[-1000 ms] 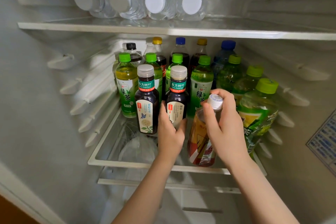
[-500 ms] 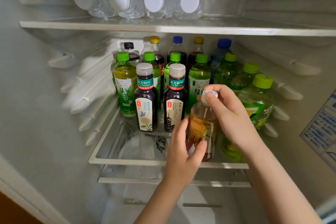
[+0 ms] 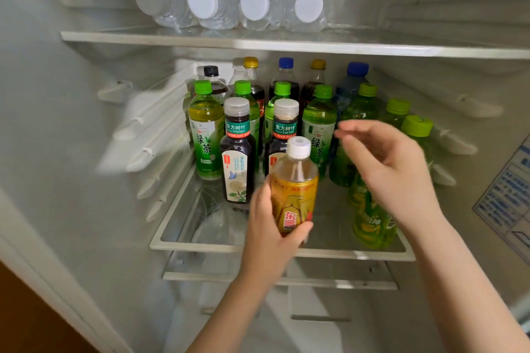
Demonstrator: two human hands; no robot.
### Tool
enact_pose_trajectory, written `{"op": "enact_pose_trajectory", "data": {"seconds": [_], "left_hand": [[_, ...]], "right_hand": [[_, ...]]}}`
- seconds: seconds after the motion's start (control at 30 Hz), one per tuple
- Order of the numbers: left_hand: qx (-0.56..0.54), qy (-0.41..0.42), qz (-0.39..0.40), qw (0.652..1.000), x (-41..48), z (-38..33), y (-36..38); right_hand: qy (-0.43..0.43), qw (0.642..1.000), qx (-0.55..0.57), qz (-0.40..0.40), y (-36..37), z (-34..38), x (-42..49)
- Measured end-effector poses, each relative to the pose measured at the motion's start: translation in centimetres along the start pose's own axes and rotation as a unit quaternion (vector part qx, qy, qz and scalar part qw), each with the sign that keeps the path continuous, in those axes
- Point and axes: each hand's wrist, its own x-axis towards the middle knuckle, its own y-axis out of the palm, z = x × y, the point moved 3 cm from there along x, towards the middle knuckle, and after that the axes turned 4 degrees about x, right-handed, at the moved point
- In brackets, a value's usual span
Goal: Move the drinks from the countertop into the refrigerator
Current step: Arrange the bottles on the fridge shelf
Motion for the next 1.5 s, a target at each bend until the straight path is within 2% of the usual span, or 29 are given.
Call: {"op": "enact_pose_trajectory", "data": {"seconds": [0.1, 0.2, 0.27, 0.33, 0.4, 0.47, 0.6, 0.77, 0.9, 1.13, 1.3, 1.5], "left_hand": [[0.002, -0.008, -0.029, 1.000, -0.1, 1.3, -3.1], [-0.035, -0.018, -0.055, 0.998, -0.2, 2.9, -5.8], [-0.050, -0.027, -0.068, 0.996, -0.1, 3.8, -7.3], [-0.042, -0.026, -0.096, 0.994, 0.1, 4.5, -8.5], [-0.034, -0.032, -0.129, 0.990, 0.6, 5.1, -9.5], [-0.007, -0.039, -0.162, 0.986, 1.4, 5.6, -10.2], [0.064, -0.061, -0.175, 0.981, 3.2, 5.8, -10.8], [0.070, -0.081, -0.162, 0.981, 5.1, 5.6, -10.4], [0.090, -0.091, -0.175, 0.976, 5.8, 5.9, -10.2], [0.105, -0.083, -0.171, 0.976, 6.6, 6.3, -10.1], [0.057, -0.084, -0.140, 0.985, 6.8, 6.7, -10.1], [0.063, -0.057, -0.159, 0.984, 6.5, 6.9, -10.0]], "right_hand": [[-0.101, 0.982, -0.081, -0.135, -0.7, 0.3, -1.4], [-0.170, 0.946, -0.167, -0.218, -0.2, -0.5, -2.7], [-0.176, 0.928, -0.200, -0.260, 0.6, -1.3, -3.6], [-0.168, 0.926, -0.190, -0.280, 1.8, -1.9, -4.5], [-0.167, 0.938, -0.165, -0.256, 3.5, -2.2, -5.3], [-0.149, 0.961, -0.137, -0.191, 5.6, -2.7, -5.7], [-0.019, 0.990, -0.100, -0.098, 9.3, -4.7, -5.5], [0.124, 0.987, -0.105, -0.010, 11.6, -8.0, -6.0], [0.138, 0.973, -0.176, 0.064, 12.4, -8.8, -6.4], [0.156, 0.968, -0.189, 0.058, 12.6, -8.6, -6.4], [0.188, 0.966, -0.175, 0.038, 12.6, -9.1, -5.9], [0.163, 0.966, -0.195, 0.041, 12.8, -9.3, -6.2]]}}
